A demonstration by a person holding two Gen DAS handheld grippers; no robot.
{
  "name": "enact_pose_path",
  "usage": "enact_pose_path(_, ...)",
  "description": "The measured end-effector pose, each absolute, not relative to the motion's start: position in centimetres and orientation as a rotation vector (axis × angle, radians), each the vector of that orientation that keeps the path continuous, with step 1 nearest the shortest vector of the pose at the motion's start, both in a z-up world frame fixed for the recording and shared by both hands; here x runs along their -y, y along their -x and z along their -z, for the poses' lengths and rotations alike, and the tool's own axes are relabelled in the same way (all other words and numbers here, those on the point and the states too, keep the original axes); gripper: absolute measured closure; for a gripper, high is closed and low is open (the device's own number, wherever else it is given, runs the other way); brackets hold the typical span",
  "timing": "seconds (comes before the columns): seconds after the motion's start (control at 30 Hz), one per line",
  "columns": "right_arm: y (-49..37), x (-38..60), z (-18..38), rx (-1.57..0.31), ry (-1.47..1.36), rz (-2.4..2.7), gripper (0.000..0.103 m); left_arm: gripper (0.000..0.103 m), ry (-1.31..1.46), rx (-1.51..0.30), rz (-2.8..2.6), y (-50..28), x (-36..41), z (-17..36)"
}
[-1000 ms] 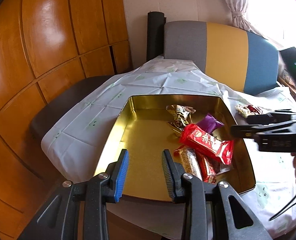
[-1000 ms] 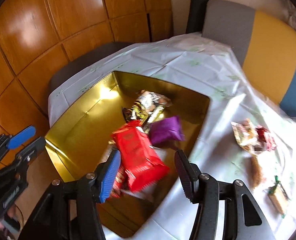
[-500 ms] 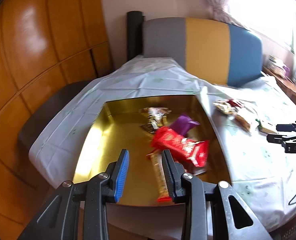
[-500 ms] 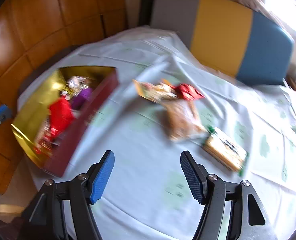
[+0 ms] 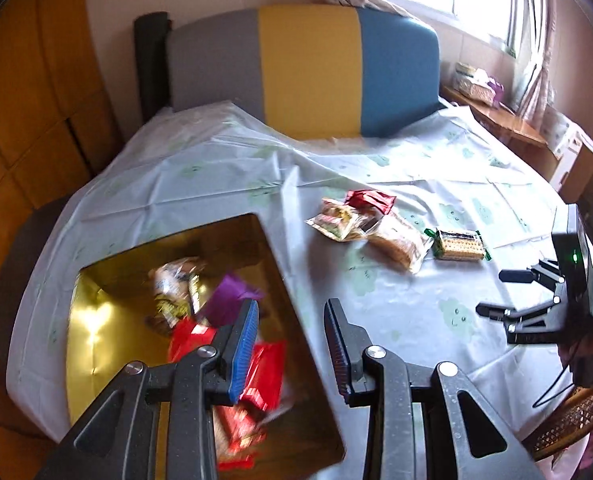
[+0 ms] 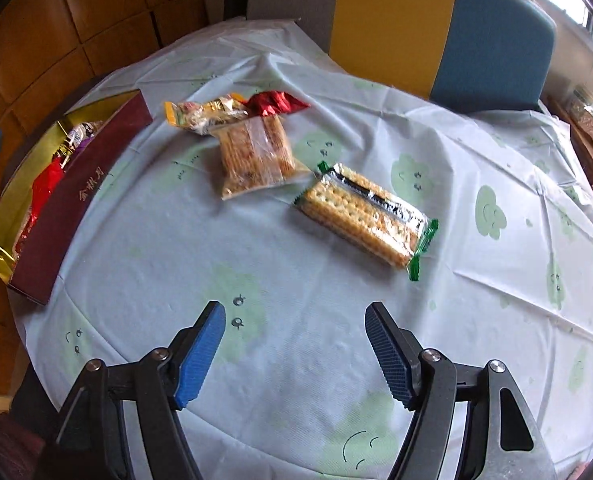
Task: Organize snacks
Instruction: 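Withdraw both grippers from the tin back over the table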
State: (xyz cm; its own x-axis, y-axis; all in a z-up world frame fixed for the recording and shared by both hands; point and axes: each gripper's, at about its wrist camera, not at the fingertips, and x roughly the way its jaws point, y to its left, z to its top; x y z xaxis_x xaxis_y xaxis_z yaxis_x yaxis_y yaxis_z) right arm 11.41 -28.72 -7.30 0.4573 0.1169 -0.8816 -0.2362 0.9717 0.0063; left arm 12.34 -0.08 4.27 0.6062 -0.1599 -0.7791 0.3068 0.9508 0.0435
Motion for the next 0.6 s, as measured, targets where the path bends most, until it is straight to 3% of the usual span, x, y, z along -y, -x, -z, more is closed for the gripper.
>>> enact_pose_path(0.6,-11.1,25.9,9.9,-1.189,0.248,-0.266,0.02,0.069,-0.286,-1.01,0.356,-19.4,7.4,-0.8)
